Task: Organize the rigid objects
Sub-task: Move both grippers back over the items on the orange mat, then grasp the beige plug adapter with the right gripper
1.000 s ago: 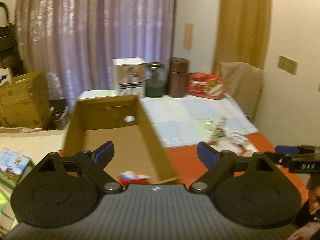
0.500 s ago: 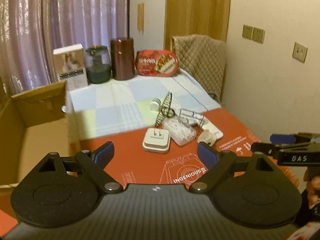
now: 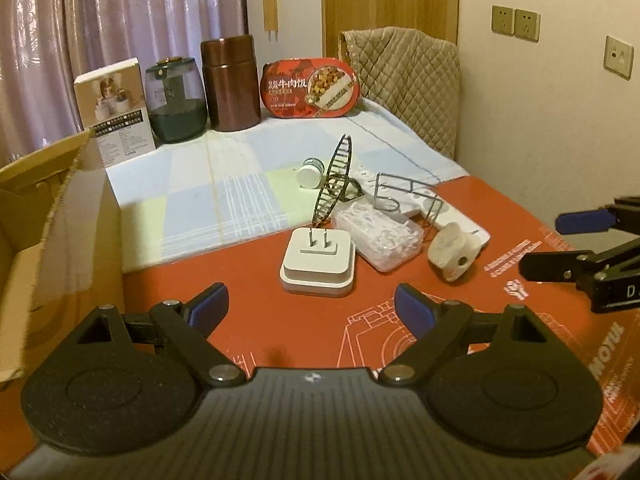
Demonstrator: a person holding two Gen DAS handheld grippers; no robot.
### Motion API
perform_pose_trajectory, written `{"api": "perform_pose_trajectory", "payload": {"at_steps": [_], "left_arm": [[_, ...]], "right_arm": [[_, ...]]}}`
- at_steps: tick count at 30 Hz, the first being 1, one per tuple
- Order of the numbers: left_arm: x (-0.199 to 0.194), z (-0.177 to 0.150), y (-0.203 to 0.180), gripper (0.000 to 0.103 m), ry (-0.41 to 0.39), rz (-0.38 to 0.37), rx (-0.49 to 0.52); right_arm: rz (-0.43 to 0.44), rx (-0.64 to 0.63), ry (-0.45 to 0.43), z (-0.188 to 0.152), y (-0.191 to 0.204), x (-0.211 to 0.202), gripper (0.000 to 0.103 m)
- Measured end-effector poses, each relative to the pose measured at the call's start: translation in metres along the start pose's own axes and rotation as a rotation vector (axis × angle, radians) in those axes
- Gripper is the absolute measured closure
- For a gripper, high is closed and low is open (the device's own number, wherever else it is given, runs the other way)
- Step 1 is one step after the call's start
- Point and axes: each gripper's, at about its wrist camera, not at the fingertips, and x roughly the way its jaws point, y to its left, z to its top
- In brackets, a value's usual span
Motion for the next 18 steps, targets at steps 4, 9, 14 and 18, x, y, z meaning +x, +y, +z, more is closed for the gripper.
{"api": "perform_pose_trajectory", "payload": {"at_steps": [4,9,14,18], "left_arm": [[0.015,-0.002,0.003,0.016,0.012,-0.005,-0.006],[0.030,-0.004,0.007,0.016,0.028,0.004,-0.021],[0.042,-0.004,0.009,0.016,0.040,-0.001,-0.026],[0.048,-0.004,0.011,0.016,0.046,-0.007,-0.036]], "right_arm": [[0.027,-0.096,0.014,0.004,0.004,0.027,0.024],[0.020,-0.149,0.045,0.006,0.005,0.058,0.024],[0.013,-0.239,0.066,0.004,0.013,0.081,0.027],[0.001,-0.262,0.086,0.004,0.015,0.097,0.037]]}}
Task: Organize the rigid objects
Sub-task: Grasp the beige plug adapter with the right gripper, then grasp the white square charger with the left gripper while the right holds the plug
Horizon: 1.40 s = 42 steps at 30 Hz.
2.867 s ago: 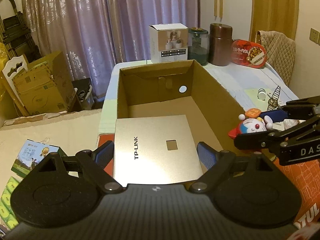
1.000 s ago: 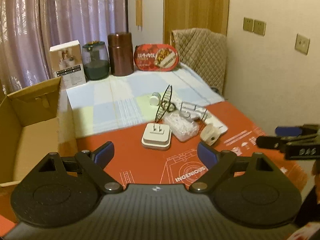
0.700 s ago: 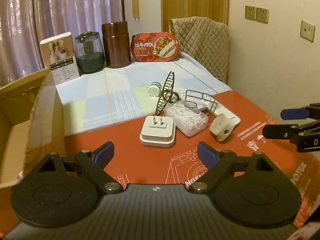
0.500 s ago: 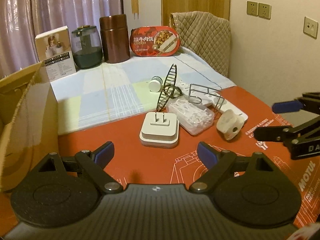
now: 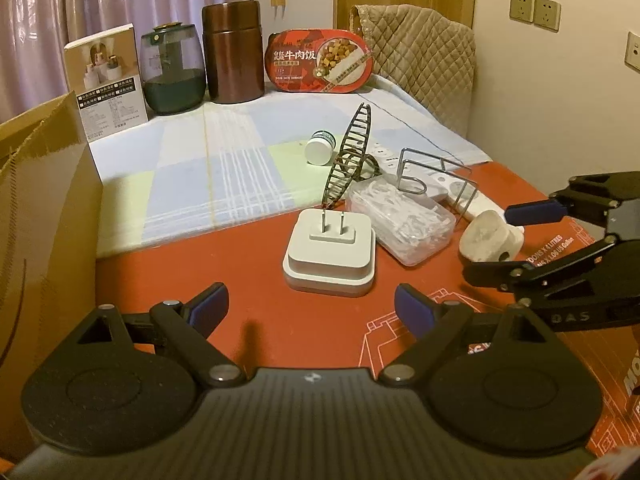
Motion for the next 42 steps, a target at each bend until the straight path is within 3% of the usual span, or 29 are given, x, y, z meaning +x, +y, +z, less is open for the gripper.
{"api": "perform_pose_trajectory", "payload": {"at_steps": [6,8,14,21,31,33,42], "left_arm": [[0.006,0.000,0.000,0.016,0.007,-0.005,-0.005],[0.007,0.000,0.000,0.015,0.009,-0.003,-0.004],[0.014,0.005,-0.003,0.015,-0.001,-0.005,-0.002],[0.033,0.016,-0.010,0.016,-0.013,0.005,0.012],[0.064,0.021,-0.012,0.037,0.028,0.029,0.047],[0.063,0.022,-0.011,0.042,0.034,0.026,0.042],[0.027,0.008,-0.008,0.043,0.093,0.017,-0.021]], "right_arm": [[-0.016,-0.036,0.033,0.002,0.003,0.016,0.045],[-0.021,-0.033,0.036,0.002,0.004,0.017,0.053],[-0.040,0.007,0.031,0.006,0.001,0.007,0.054],[-0.080,0.180,0.003,0.011,-0.020,-0.014,0.054],[-0.062,0.240,-0.013,0.015,-0.022,-0.022,0.054],[-0.057,0.245,-0.013,0.015,-0.021,-0.021,0.054],[-0.035,0.283,-0.022,0.021,-0.014,-0.029,0.054]]}}
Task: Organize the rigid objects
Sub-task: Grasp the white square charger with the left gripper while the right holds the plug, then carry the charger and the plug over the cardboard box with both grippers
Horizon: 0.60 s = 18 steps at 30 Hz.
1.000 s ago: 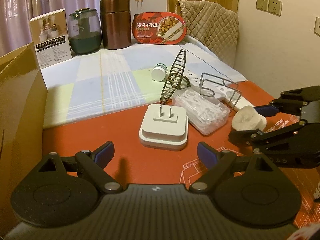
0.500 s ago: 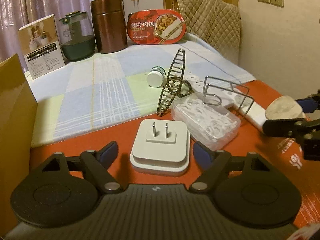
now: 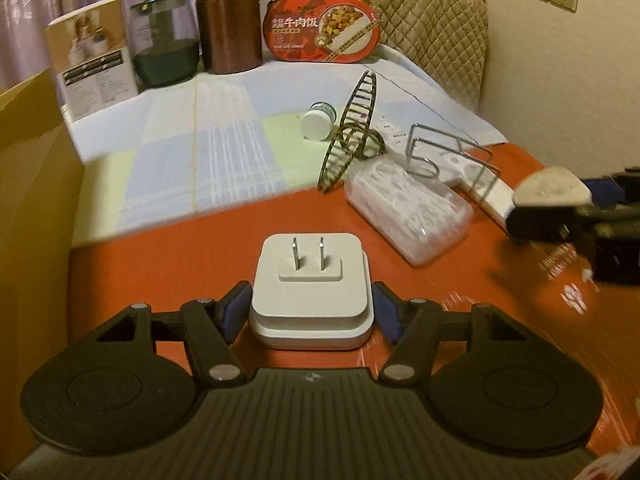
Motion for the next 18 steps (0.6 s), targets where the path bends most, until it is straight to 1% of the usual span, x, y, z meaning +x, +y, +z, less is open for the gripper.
{"api": "perform_pose_trajectory", "payload": {"at_steps": [5,8,14,18], "left_arm": [[-0.035,-0.012,-0.005,0.043,-0.002,-0.013,-0.020],[-0.058,-0.017,-0.007,0.043,-0.021,-0.021,-0.033],[-0.105,-0.016,-0.006,0.043,-0.071,-0.022,-0.050],[-0.137,-0.013,0.003,0.043,-0.094,-0.013,-0.052]], "right_arm": [[0.003,0.026,-0.025,0.001,0.007,-0.018,0.054],[0.002,0.041,-0.039,-0.002,0.013,-0.033,0.054],[0.019,0.113,-0.056,-0.011,0.024,-0.064,0.054],[0.039,0.109,-0.073,-0.011,0.039,-0.089,0.054]]}}
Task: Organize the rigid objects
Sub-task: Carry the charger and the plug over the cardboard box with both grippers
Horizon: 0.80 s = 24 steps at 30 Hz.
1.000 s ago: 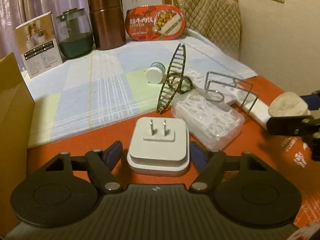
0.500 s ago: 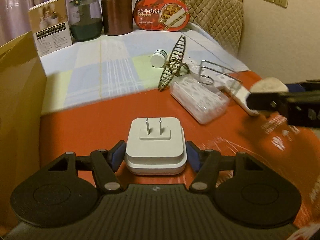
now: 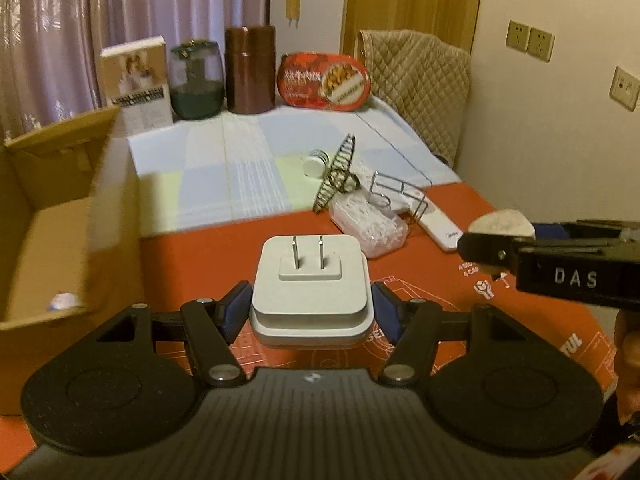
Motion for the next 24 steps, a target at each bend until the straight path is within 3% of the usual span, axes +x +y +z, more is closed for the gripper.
{"api": "perform_pose_trajectory", "payload": {"at_steps": [12,24], "left_arm": [[-0.079,0.027,0.053,0.043,-0.076,0.074,-0.035],[-0.115,0.030,0.141,0.043,-0.052,0.245,-0.023]], "right_arm": [[0.154,-0.058,-0.045,0.033,0.074,-0.033,0.054],[0.303,-0.147,-0.008,0.054,0.163,-0.001,0.054]]}}
